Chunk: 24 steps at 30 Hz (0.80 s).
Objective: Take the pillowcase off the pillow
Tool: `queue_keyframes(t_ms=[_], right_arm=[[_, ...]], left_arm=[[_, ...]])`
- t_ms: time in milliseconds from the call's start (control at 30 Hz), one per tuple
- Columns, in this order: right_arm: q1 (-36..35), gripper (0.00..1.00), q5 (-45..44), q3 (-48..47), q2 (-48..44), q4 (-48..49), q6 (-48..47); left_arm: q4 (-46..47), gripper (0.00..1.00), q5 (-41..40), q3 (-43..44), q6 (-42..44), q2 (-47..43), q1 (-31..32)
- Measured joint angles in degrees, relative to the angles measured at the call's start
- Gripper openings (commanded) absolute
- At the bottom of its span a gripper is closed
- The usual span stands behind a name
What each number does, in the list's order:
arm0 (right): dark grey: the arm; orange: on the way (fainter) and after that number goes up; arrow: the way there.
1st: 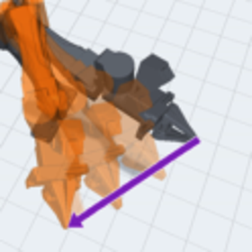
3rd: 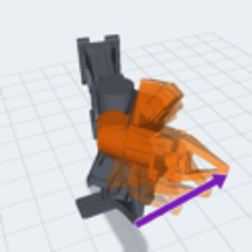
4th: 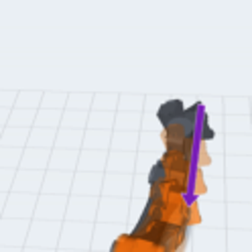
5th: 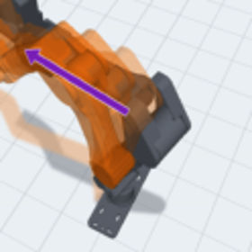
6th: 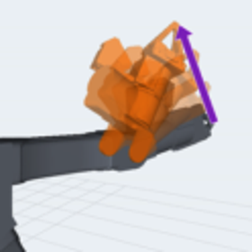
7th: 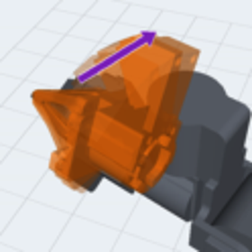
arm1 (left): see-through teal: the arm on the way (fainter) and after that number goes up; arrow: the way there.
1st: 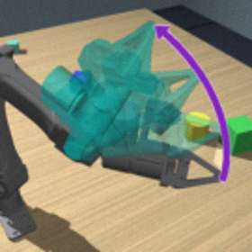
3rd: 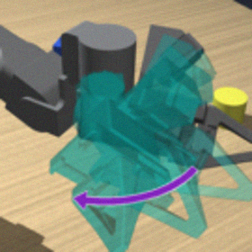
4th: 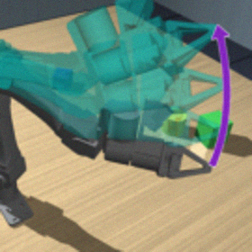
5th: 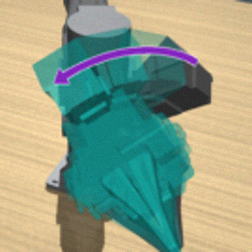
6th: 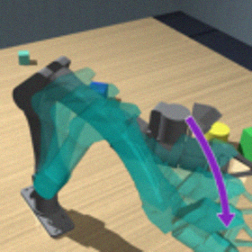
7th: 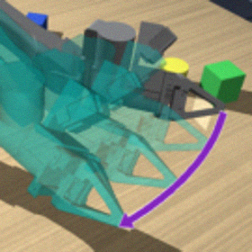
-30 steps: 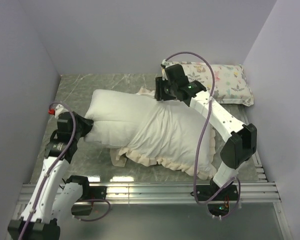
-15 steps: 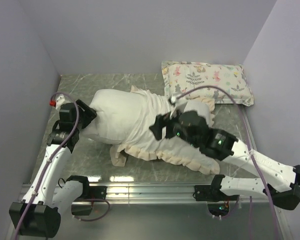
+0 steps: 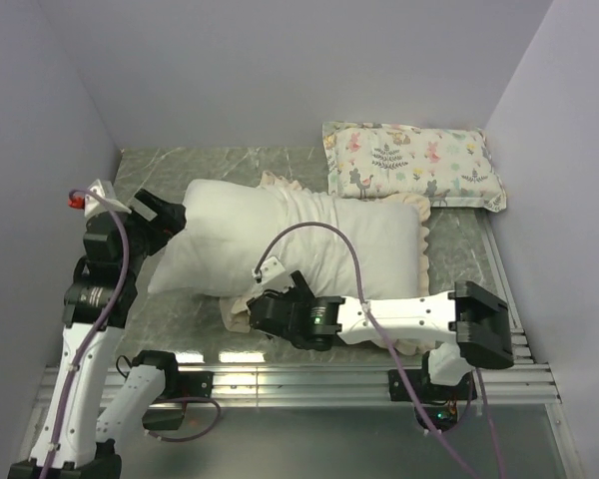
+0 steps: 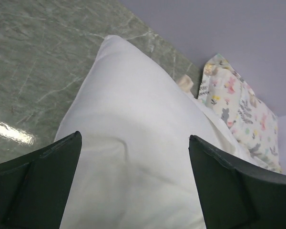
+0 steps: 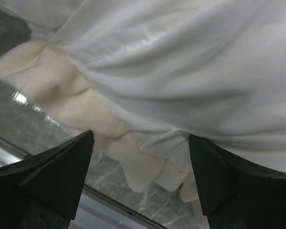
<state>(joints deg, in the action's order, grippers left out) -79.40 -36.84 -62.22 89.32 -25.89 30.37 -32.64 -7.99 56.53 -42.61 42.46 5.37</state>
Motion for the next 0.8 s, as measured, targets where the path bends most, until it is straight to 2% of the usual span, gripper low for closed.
queue_keyframes(t_ms=[33,67,100,200,400,600,800], right_arm=[[0.0,0.75,-1.5,-1.2,1.3,-0.6,0.1],[0.0,0.62,-2.8,-2.4,2.5,-1.5,0.1],[0.2,0.23,-4.3,-3.8,3.8,-2.3,0.0],[0.6,0.0,-7.6,-7.2,6.2,-4.9,0.2],[3.5,0.0,-7.2,-7.8,3.0,-5.4,-0.9],[7.4,0.0,-5.2,-10.5,-4.7,-5.9,-3.4],[10.6,0.0,-3.9,-11.1,-8.0,-6.1,-5.4]], left_arm=[[-0.2,0.99,0.7,-0.6,-0.1,-1.2,0.2],[-0.4,0.99,1.4,-1.5,-0.2,-2.4,0.3],[-0.8,0.99,2.2,-2.5,-0.3,-3.6,0.5],[-1.9,0.99,4.1,-5.4,-1.2,-5.0,1.7],[-3.0,0.99,7.1,-7.5,-2.7,-5.5,5.0],[-1.6,0.99,7.4,-9.7,-4.1,-5.9,8.9],[0.9,0.99,7.2,-11.8,-6.5,-5.3,14.7]])
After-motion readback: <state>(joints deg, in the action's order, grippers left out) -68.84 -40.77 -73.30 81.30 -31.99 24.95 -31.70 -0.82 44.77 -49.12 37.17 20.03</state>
